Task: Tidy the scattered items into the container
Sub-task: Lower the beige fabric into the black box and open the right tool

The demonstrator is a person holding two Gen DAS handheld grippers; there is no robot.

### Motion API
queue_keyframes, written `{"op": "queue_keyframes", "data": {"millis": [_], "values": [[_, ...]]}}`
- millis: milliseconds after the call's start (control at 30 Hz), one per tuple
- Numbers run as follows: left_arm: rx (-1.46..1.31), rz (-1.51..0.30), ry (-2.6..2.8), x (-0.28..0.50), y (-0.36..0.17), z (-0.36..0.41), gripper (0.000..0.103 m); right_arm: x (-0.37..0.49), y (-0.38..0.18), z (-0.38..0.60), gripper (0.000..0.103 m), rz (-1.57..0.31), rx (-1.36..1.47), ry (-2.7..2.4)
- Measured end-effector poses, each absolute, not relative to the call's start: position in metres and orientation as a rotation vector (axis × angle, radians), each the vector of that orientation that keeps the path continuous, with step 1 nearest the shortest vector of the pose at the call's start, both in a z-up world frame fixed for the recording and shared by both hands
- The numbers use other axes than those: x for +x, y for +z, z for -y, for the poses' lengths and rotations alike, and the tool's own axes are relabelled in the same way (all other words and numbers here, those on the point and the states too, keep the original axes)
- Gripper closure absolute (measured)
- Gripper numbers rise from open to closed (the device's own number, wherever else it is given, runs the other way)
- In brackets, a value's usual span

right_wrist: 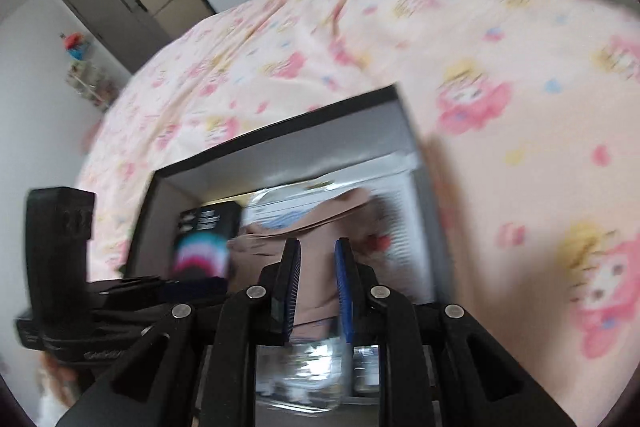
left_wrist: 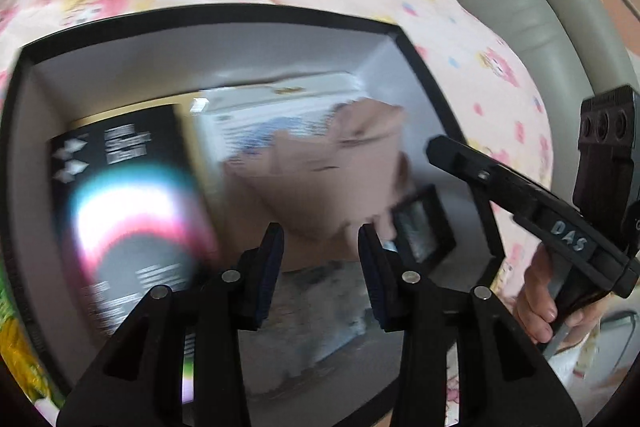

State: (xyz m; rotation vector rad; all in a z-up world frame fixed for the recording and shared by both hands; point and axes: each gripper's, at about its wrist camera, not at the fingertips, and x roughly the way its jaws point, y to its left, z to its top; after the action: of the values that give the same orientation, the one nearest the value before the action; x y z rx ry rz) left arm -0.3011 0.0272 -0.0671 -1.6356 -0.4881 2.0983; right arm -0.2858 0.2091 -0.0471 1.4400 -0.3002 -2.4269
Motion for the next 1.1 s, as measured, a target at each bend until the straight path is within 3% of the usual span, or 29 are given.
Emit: {"op": "queue_keyframes", "data": {"millis": [233,600,733,867,1100], "values": [[-1.833,0.375,2.122,-0.327,-0.081,-0.061,0.065,-0.292,-0.061,-0.205,0.088,0.277,1.538,-2.421],[-1.728,0.609,2.148,-0.33,-0.068,-0.021,0.064,-0.288,-0.075,-0.185,0.086,0.073,1.562,-2.443],[-1.668,0.576,2.216,-0.33,-0.064,-0.021,0.064,-0.281,-0.075,-0.18,0.085,0.015,1.553,-2.457],[-1.848,0.529,2.215,-0.325,-0.082,-0.019,0.063,-0.278,-0.074,-0.177,0.082,-0.014,1.537,-2.464],[-1.7,0.441,2.317,-0.305,-0.05,-0.022,0.063,-0.269,-0.067,-0.174,0.082,-0.076,1.499,-2.523]]}}
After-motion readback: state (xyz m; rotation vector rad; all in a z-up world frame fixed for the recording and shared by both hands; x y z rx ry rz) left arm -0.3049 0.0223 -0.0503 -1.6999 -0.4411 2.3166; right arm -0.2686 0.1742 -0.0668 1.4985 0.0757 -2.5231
